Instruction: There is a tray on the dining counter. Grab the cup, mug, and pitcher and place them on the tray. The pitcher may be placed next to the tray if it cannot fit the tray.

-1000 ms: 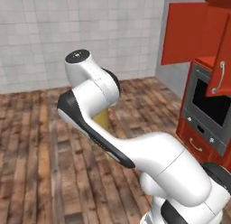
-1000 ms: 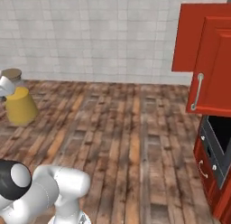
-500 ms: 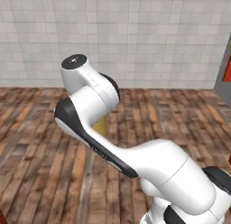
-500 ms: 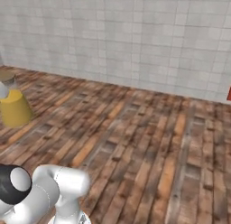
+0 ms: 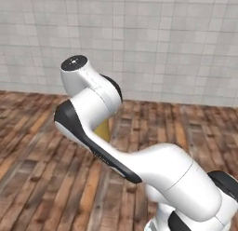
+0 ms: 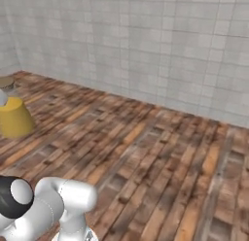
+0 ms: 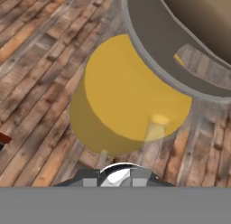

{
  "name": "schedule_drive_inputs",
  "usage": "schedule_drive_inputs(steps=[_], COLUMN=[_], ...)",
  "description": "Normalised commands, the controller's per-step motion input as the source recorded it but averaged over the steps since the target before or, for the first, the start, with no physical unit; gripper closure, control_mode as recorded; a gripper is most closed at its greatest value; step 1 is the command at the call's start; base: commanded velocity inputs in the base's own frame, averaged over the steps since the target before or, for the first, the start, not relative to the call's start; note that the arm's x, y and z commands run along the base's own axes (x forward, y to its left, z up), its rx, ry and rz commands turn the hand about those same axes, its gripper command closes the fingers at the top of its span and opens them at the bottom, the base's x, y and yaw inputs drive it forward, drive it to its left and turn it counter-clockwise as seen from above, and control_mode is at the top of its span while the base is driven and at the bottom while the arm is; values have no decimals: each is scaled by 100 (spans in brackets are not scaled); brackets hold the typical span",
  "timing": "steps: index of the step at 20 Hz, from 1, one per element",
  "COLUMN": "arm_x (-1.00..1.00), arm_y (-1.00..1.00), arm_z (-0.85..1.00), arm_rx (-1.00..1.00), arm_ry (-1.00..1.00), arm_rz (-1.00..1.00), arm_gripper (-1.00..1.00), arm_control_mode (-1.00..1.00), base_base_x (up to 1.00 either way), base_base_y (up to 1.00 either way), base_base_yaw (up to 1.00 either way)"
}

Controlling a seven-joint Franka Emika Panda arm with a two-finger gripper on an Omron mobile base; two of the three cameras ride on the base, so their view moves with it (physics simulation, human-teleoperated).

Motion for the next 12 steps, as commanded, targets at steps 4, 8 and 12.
schedule_drive_inputs(steps=[4,8,12], arm_x=[0,0,0], arm_y=[0,0,0], arm_z=[0,0,0], arm_rx=[0,0,0], arm_ry=[0,0,0], arm_rz=[0,0,0], arm_gripper=[100,100,100], arm_control_mode=[100,100,100], base_base_x=[100,100,100], base_base_y=[-9,-4,0], base_base_yaw=[36,51,64])
